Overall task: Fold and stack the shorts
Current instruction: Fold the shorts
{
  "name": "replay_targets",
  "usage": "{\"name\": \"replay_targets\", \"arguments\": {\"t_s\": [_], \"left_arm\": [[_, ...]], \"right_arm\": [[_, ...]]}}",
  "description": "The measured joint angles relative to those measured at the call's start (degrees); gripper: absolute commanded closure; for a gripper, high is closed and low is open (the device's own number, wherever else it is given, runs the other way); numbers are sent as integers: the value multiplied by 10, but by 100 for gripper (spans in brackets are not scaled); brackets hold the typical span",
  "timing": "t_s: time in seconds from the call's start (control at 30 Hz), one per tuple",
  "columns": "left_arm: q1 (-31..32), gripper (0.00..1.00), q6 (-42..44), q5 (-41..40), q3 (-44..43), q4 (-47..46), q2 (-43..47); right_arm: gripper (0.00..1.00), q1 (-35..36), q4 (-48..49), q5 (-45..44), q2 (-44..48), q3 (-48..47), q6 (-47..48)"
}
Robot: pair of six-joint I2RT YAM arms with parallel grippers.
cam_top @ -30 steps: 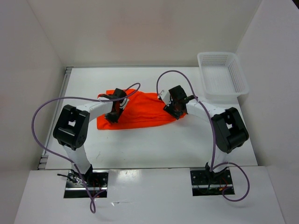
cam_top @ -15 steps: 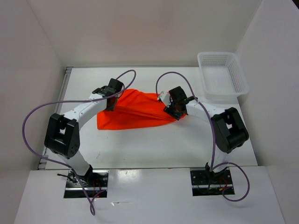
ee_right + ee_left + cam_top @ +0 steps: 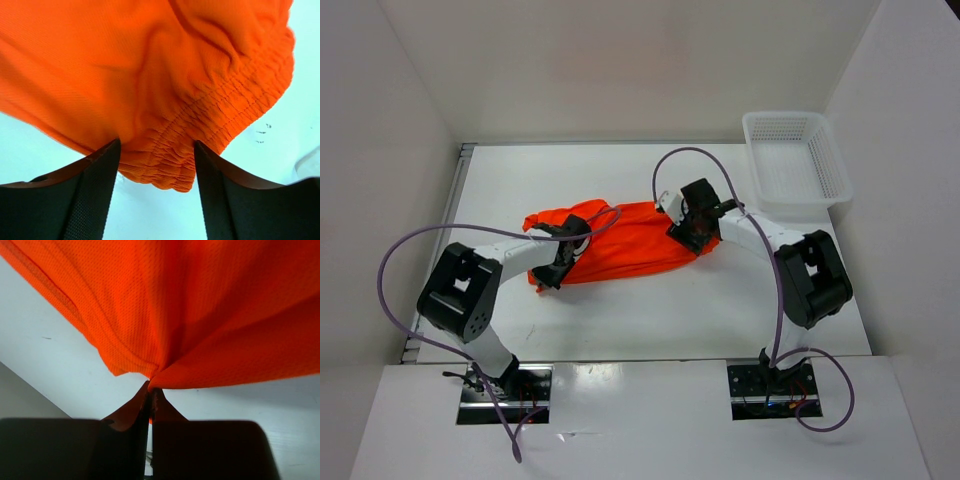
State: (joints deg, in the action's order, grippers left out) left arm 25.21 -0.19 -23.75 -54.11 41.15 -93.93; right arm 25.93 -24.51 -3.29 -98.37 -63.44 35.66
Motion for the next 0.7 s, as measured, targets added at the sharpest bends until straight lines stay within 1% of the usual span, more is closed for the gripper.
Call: {"name": "replay_targets", "arguments": {"t_s": [0.13, 0.17, 0.2, 0.23, 0.33, 0.37, 0.43, 0.5, 0.53, 0.6, 0.7], "left_arm": [[0, 93, 0, -7, 0, -15, -26], [0, 93, 0, -10, 0, -17, -28], [0, 91, 0, -12, 0, -18, -28], [0, 81, 0, -14, 0, -19, -28], [0, 65, 1, -17, 0, -18, -28], [0, 58, 1, -17, -2, -15, -28], [-3, 53, 3, -14, -9, -6, -28], [-16, 50, 2, 4, -28, 12, -27], [-26, 50, 2, 13, -42, 20, -24], [-59, 49, 1, 47, -81, 36, -16], [-129, 47, 1, 110, -165, 48, -10]], "right_arm": [[26, -17, -47, 63, 25, -50, -51], [24, -28, -54, 82, 37, -63, -73], [24, -42, -58, 101, 50, -74, -101], [24, -57, -59, 114, 62, -83, -127], [22, -120, -57, 142, 82, -88, -222], [22, -142, -56, 147, 81, -86, -255], [21, -175, -56, 148, 69, -76, -306], [21, -199, -56, 146, 50, -61, -344], [21, -205, -57, 145, 39, -53, -357], [21, -205, -59, 146, 17, -37, -379], [21, -201, -61, 146, -8, -25, -402]]}}
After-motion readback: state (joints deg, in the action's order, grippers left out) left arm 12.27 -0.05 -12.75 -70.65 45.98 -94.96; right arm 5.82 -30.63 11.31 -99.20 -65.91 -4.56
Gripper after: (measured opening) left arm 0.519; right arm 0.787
